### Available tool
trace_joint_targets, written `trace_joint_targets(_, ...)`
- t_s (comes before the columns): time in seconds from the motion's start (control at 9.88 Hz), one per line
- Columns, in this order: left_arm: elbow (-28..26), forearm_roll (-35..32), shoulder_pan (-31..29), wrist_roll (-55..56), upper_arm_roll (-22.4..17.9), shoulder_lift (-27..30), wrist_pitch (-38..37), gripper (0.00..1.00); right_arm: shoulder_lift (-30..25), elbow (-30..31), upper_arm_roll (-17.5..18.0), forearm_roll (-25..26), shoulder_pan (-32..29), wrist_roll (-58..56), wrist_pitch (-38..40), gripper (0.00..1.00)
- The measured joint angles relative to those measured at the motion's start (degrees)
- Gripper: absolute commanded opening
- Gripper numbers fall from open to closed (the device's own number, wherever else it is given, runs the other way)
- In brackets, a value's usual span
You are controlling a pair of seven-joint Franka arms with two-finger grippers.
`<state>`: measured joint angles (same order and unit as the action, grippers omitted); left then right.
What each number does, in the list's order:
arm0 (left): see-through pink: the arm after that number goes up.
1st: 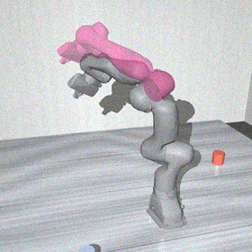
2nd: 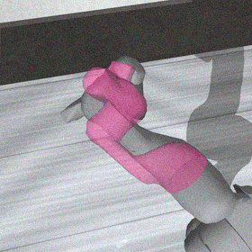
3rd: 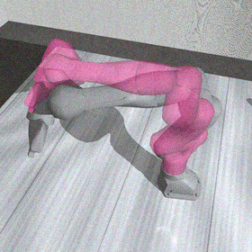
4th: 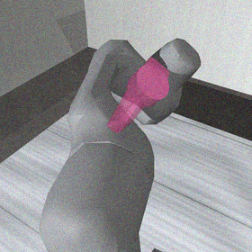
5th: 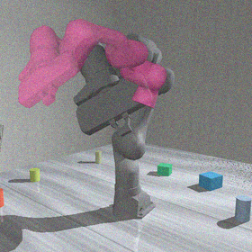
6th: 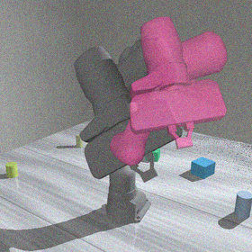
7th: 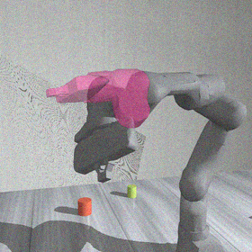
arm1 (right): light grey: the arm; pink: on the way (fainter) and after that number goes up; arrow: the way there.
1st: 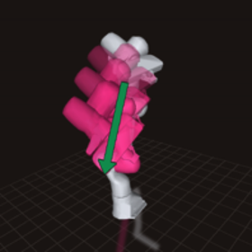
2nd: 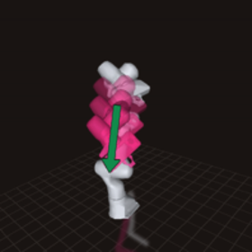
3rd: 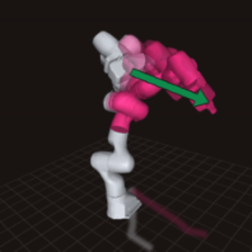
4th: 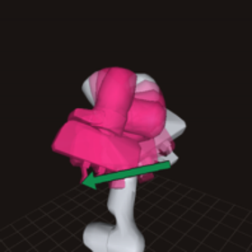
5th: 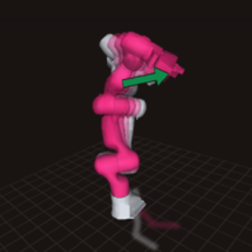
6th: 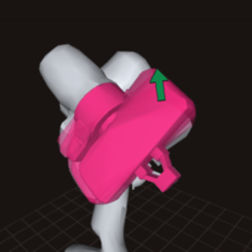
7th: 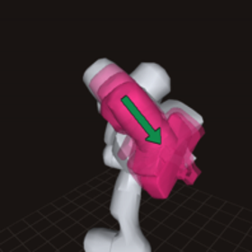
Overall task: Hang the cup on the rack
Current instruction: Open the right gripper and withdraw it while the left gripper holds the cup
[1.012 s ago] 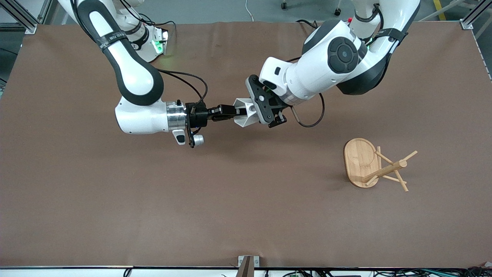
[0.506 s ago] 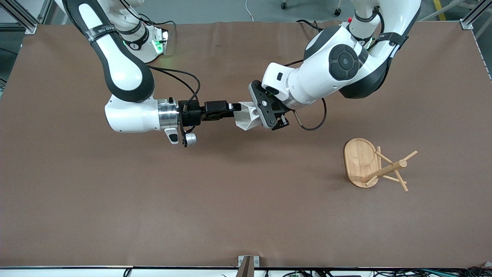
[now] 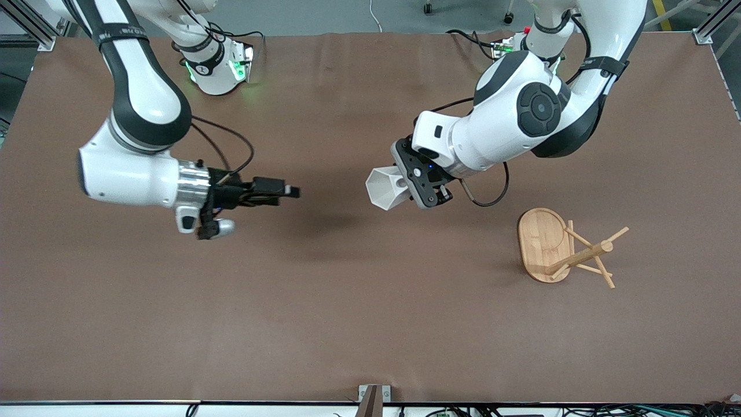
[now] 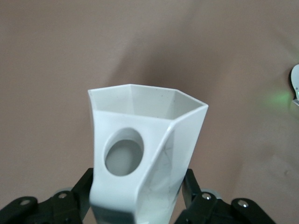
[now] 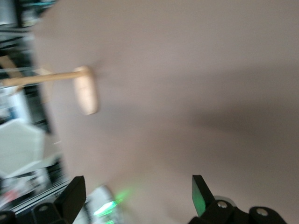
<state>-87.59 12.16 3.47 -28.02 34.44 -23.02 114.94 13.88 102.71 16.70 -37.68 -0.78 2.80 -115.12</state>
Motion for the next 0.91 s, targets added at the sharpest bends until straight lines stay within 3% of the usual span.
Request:
trace_joint_targets(0.2,-0.2,-2.9,-0.7,7.2,-0.4,-0.3,0.0,0.00,-3.8,-0.1,-5.5,18.7,0.0,8.1,1.6,1.00)
trace_joint_targets(0.51,0.1,-10.1,-0.6,27.3,-0.3,-0.3,0.1,0.00,-8.5,-4.5,-13.5,40.3,-0.3,7.7,7.6,1.00)
trace_joint_targets(0.71,0.9,-11.6,-1.4,33.6,-0.4,-0.3,0.1,0.00,-9.4,-13.6,-14.2,45.1,-0.3,6.9,18.7,1.00)
trace_joint_targets(0.91,1.6,-14.0,-3.1,39.7,-0.4,-0.1,-1.8,0.00,-10.4,-20.7,-15.9,44.8,-0.3,6.9,28.7,1.00)
